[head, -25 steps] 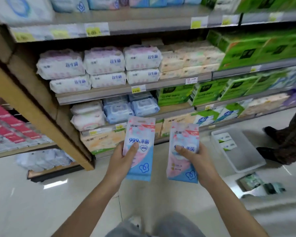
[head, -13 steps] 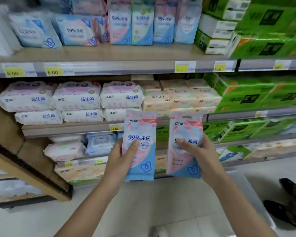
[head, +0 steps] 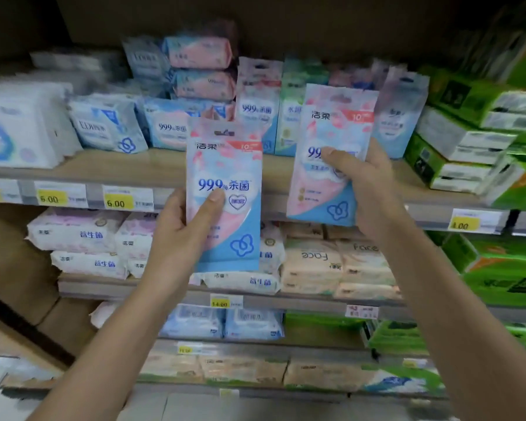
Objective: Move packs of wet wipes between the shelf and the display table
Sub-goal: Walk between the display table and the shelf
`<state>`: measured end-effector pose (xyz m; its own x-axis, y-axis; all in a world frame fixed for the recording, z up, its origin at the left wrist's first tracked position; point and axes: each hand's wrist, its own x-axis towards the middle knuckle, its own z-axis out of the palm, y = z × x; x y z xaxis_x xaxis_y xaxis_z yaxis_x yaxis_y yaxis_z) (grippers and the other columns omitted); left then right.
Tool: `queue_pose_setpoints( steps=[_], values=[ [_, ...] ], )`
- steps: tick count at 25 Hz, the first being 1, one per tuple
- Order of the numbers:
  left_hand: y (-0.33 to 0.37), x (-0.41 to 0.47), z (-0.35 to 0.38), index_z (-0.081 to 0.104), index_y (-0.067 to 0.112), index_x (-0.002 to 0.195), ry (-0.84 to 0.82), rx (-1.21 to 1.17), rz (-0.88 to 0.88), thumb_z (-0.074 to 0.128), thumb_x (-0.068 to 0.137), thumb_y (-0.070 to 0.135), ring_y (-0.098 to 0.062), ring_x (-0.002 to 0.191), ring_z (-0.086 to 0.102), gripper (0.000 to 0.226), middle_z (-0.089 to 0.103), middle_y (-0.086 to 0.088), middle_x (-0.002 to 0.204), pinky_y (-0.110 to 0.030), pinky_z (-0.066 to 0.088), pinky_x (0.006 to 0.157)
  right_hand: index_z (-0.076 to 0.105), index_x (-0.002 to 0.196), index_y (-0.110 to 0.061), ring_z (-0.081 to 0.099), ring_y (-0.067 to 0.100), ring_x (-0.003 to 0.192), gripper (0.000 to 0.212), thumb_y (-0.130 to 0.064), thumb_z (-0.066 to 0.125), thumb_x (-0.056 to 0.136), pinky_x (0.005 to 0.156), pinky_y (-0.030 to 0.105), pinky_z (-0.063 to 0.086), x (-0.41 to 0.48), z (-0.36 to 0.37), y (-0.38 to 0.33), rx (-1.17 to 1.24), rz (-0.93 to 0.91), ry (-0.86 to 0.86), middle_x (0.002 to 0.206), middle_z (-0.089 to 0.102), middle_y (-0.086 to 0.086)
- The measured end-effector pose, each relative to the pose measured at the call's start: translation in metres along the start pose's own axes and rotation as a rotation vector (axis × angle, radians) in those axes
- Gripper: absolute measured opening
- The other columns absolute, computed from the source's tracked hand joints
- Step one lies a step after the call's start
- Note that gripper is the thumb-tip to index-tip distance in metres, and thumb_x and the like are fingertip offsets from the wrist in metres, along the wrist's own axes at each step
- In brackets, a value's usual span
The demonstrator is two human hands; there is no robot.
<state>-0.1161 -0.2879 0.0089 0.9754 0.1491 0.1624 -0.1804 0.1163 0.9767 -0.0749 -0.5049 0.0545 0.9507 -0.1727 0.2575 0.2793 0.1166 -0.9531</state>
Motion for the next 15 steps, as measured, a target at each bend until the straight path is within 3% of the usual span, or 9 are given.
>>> queue_pose_setpoints(
  steps=[2, 5, 8, 12, 15],
  values=[
    [0.010, 0.029, -0.004, 0.064, 0.018, 0.102, 0.008, -0.035, 0.014, 0.062, 0.085, 0.032, -0.004, 0.080, 0.070, 0.022, 0.075, 0.012, 0.086, -0.018, 0.055, 0.066, 0.053, 0.113, -0.010, 0.066, 0.030, 0.102, 0.028, -0.001, 0.060, 0.088, 0.089, 0.040, 0.055, 0.039, 0.025, 0.001, -0.001, -0.017, -0.041, 0.107, 0.068, 0.008],
    [0.022, 0.076, -0.006, 0.062, 0.016, 0.110, -0.037, -0.045, 0.017, 0.062, 0.088, 0.030, -0.010, 0.091, 0.071, 0.027, 0.074, 0.004, 0.101, -0.027, 0.056, 0.078, 0.046, 0.115, -0.011, 0.065, 0.020, 0.097, 0.029, 0.001, 0.056, 0.091, 0.086, 0.031, 0.055, 0.092, 0.060, 0.013, -0.043, -0.042, -0.095, 0.107, 0.065, 0.003],
    [0.024, 0.117, -0.003, 0.059, 0.010, 0.117, -0.044, -0.036, 0.013, 0.061, 0.090, 0.026, -0.017, 0.100, 0.069, 0.032, 0.072, -0.002, 0.109, -0.033, 0.054, 0.089, 0.045, 0.117, -0.012, 0.062, 0.021, 0.106, 0.033, -0.001, 0.059, 0.090, 0.097, 0.038, 0.051, 0.127, 0.079, 0.030, -0.106, -0.090, -0.090, 0.115, 0.063, 0.008],
    [0.016, 0.152, 0.006, 0.057, 0.006, 0.118, -0.080, -0.038, -0.019, 0.062, 0.090, 0.020, -0.019, 0.102, 0.068, 0.032, 0.071, -0.005, 0.112, -0.033, 0.053, 0.090, 0.051, 0.115, -0.007, 0.061, 0.022, 0.100, 0.040, -0.012, 0.072, 0.081, 0.089, 0.037, 0.049, 0.144, 0.082, 0.051, -0.494, -0.259, 0.031, 0.106, 0.063, 0.004],
    [0.009, 0.164, 0.021, 0.055, 0.009, 0.117, -0.098, -0.066, -0.024, 0.061, 0.091, 0.017, -0.023, 0.108, 0.065, 0.028, 0.069, -0.007, 0.115, -0.039, 0.051, 0.096, 0.056, 0.111, -0.008, 0.056, 0.028, 0.103, 0.043, -0.032, 0.072, 0.078, 0.079, 0.034, 0.042, 0.154, 0.071, 0.049, -0.957, -0.364, 0.134, 0.106, 0.062, 0.008]
  ],
)
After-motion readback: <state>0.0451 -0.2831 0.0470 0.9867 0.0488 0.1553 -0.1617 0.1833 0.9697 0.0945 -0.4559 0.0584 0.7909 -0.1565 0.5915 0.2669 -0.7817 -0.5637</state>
